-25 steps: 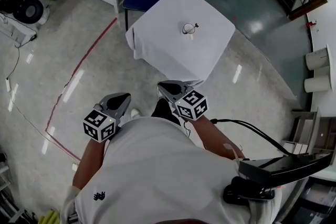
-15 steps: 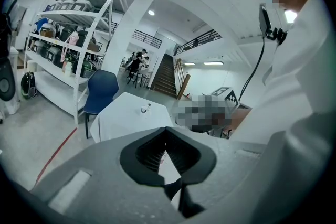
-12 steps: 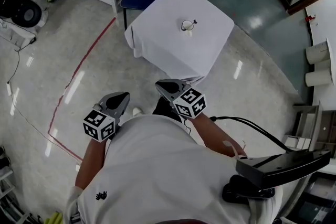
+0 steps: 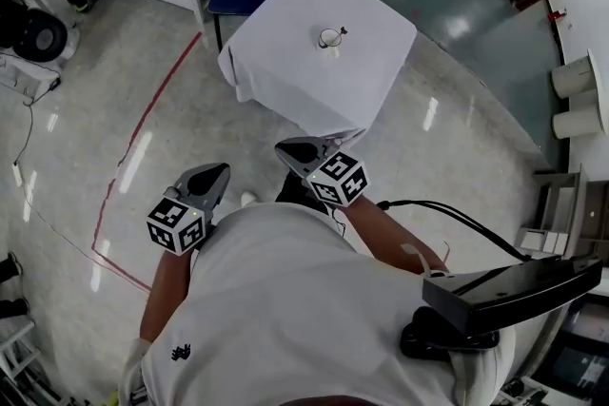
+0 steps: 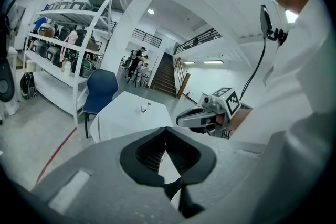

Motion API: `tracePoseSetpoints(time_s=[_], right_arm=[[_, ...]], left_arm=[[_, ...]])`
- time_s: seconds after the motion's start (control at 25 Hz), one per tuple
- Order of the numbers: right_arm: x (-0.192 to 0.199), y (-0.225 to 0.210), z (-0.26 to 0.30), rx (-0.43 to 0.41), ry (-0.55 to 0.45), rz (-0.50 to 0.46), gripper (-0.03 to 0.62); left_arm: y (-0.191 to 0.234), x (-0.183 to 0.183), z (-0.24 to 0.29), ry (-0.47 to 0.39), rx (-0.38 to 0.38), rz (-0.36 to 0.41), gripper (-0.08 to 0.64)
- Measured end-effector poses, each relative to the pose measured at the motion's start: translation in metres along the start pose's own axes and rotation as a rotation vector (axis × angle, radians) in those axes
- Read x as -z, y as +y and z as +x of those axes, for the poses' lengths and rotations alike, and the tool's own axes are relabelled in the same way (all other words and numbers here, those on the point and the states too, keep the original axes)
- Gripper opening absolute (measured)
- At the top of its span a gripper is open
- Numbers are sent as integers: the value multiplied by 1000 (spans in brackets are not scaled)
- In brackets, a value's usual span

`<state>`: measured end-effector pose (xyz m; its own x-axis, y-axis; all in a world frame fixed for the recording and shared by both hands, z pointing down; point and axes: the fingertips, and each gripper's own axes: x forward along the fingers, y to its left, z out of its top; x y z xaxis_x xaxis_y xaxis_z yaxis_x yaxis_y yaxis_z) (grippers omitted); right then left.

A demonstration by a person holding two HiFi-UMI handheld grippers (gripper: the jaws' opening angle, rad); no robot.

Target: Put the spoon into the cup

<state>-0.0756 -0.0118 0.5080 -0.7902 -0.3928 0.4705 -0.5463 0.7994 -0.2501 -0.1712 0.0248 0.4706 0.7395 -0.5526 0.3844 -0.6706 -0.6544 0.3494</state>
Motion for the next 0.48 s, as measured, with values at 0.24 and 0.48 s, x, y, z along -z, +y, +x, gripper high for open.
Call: tracePoseSetpoints(time_s=[0.24, 0.48], right_arm=[[-2, 0, 5, -21, 9, -17, 8], [-2, -1, -1, -39, 6, -23, 8]], left_arm=[[6, 1, -3, -4, -24, -8, 8], [-5, -4, 8, 0, -17, 6, 8]])
